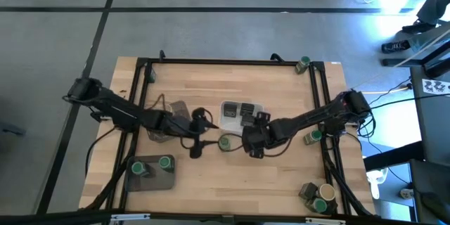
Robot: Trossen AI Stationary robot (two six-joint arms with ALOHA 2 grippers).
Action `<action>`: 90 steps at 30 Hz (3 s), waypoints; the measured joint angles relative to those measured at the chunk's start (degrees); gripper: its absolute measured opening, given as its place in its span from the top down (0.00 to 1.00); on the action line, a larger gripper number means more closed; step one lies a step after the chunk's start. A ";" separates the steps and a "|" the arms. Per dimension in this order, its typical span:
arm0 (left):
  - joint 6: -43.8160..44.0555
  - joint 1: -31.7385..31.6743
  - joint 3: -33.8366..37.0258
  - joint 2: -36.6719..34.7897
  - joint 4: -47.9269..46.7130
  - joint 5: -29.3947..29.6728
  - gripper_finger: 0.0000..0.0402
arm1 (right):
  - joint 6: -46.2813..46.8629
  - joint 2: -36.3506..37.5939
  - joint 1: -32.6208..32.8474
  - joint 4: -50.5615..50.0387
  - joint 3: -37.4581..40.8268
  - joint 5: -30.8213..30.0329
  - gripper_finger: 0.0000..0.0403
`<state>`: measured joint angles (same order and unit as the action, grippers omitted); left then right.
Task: Sort spices by type
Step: Put the green seasoning bottle into the bottom black bin
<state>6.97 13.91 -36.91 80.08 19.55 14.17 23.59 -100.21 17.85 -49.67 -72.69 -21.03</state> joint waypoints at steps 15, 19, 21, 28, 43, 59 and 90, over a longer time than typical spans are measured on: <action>4.99 2.75 -10.32 15.00 -1.66 5.57 0.33 | 11.12 0.64 10.03 0.81 2.74 -2.50 0.21; 5.13 2.71 -10.32 16.41 -0.78 5.86 0.33 | 12.19 0.63 11.99 2.22 2.74 -2.50 0.21; 5.53 2.73 -10.32 17.19 -0.83 5.93 0.33 | 12.20 0.62 12.71 2.90 2.74 -2.50 0.21; 6.49 2.83 -10.30 18.29 -0.92 6.23 0.34 | 12.20 0.64 13.33 3.67 2.74 -2.67 0.21; 5.95 7.03 -10.74 14.27 -3.60 6.02 0.50 | 12.18 0.64 13.26 8.13 2.74 -5.54 0.21; 26.12 23.33 -16.53 -12.28 -43.30 -3.75 0.48 | 12.15 0.62 13.26 11.08 2.74 -8.60 0.21; 48.73 45.11 -5.72 -22.52 -58.62 12.72 0.47 | 7.38 0.62 13.25 10.78 2.74 -4.23 0.21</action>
<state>55.70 59.03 -42.63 57.56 -39.07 26.90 30.97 -99.59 31.10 -38.89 -69.95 -25.25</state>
